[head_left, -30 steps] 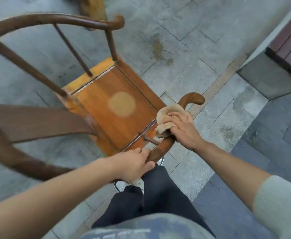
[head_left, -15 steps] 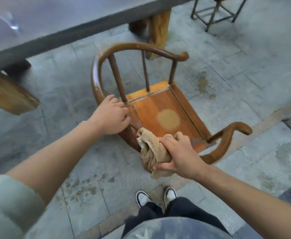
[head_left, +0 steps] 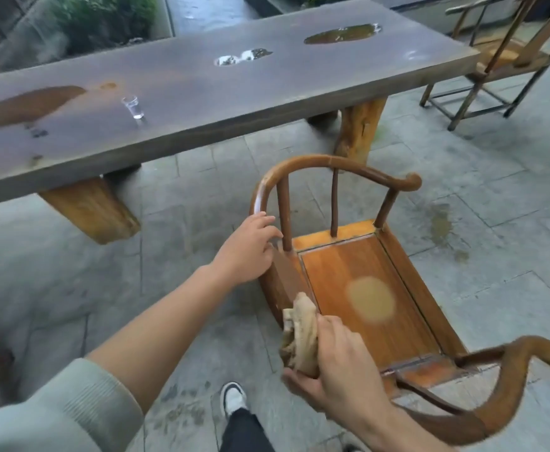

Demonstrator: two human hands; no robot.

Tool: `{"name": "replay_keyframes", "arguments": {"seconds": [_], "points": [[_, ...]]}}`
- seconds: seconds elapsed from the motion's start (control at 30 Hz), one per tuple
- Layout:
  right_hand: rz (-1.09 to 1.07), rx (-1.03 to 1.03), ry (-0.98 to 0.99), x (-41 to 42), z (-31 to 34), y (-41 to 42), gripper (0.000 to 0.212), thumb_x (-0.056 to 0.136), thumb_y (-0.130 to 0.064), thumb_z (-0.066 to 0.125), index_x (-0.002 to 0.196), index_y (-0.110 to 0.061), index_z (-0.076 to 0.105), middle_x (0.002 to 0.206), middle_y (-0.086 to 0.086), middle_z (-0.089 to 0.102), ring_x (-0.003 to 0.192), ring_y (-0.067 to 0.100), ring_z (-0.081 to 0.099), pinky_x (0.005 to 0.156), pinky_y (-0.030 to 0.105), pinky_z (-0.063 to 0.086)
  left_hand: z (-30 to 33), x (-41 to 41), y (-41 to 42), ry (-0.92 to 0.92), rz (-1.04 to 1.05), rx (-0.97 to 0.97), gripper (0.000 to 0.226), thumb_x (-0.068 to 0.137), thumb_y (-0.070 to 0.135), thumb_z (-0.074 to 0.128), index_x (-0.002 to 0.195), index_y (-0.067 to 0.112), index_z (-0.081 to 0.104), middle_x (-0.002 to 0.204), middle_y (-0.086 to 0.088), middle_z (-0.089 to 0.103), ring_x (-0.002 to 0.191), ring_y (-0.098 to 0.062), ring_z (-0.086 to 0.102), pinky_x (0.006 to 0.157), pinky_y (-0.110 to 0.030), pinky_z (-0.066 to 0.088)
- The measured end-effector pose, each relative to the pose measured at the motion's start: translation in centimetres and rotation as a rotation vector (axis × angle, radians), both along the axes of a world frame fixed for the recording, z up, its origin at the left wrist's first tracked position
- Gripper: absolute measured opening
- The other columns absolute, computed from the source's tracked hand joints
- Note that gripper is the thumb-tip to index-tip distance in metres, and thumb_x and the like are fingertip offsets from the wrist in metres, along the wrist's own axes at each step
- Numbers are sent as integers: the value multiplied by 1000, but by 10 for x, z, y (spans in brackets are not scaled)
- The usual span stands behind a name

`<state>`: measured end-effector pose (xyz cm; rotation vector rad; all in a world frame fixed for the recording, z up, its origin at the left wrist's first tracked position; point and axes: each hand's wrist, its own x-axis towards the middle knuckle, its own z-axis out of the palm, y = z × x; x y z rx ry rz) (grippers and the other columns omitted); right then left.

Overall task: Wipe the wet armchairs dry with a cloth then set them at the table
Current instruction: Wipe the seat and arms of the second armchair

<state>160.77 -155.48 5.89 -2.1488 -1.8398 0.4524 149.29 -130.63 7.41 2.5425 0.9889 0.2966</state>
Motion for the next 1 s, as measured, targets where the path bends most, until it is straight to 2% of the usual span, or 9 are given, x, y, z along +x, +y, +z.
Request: {"name": "replay_keyframes", "arguments": {"seconds": [0.1, 0.23, 0.33, 0.43, 0.53, 0.63, 0.73, 0.87, 1.0], "points": [[-154, 133, -105, -34, 6, 77, 90, 70, -68, 69, 136, -11, 46, 119, 5, 53, 99, 27, 54, 78, 40, 50, 4, 6, 74, 29, -30, -30, 30, 92, 17, 61, 121, 17, 68, 150, -10, 47, 145, -28, 32, 120, -35, 20], [-425, -26, -96, -50, 21, 223, 82, 78, -66, 68, 133, -11, 43, 125, 10, 53, 115, 34, 53, 90, 46, 46, 3, 15, 167, 2, -150, -96, 21, 93, 18, 64, 112, 21, 74, 133, -4, 62, 124, -24, 56, 105, -27, 35], [-634, -107, 88, -39, 26, 307, 77, 81, -58, 69, 135, -11, 41, 129, 13, 51, 121, 39, 52, 95, 47, 46, -1, 35, 221, 74, -306, -146, 41, 84, -5, 56, 116, 14, 72, 124, -13, 63, 114, -32, 59, 97, -29, 40], [-790, -143, 224, -22, 21, 359, 72, 82, -55, 66, 133, -9, 45, 129, 13, 54, 117, 39, 56, 89, 44, 48, -8, 56, 263, 140, -421, -174, 57, 77, -13, 47, 125, 11, 67, 127, -17, 58, 117, -34, 56, 101, -35, 42], [-958, -140, 586, 5, 16, 392, 55, 79, -56, 70, 114, -13, 64, 113, 8, 68, 105, 33, 64, 77, 36, 49, -21, 87, 300, 133, -522, -238, 50, 85, -12, 43, 121, 11, 70, 129, -18, 58, 119, -33, 54, 103, -37, 41], [-1103, -93, 882, 25, 8, 410, 53, 76, -56, 71, 106, -12, 72, 105, 10, 73, 100, 31, 68, 78, 37, 51, -36, 123, 320, 105, -532, -310, 37, 93, -2, 46, 114, 13, 72, 126, -15, 61, 119, -30, 56, 98, -23, 38], [-1183, -111, 774, 42, -9, 441, 61, 65, -63, 64, 100, -15, 68, 98, 3, 68, 90, 27, 65, 68, 34, 46, -55, 175, 347, 176, -459, -459, 32, 93, 15, 54, 123, 22, 65, 124, -8, 66, 116, -25, 59, 98, -27, 42], [-1262, -169, 375, 66, -19, 486, 76, 78, -63, 63, 134, -14, 47, 135, 8, 45, 128, 34, 45, 94, 44, 46, -68, 234, 372, 213, -421, -551, 24, 93, 17, 61, 117, 21, 67, 117, -9, 71, 114, -26, 63, 100, -37, 47], [-1441, -139, 507, 119, -28, 524, 76, 88, -57, 63, 142, -10, 38, 143, 11, 38, 133, 37, 40, 102, 44, 41, -79, 300, 393, 360, -424, -459, 37, 91, 36, 66, 124, 20, 63, 119, -8, 68, 114, -28, 61, 82, -27, 44]]}}
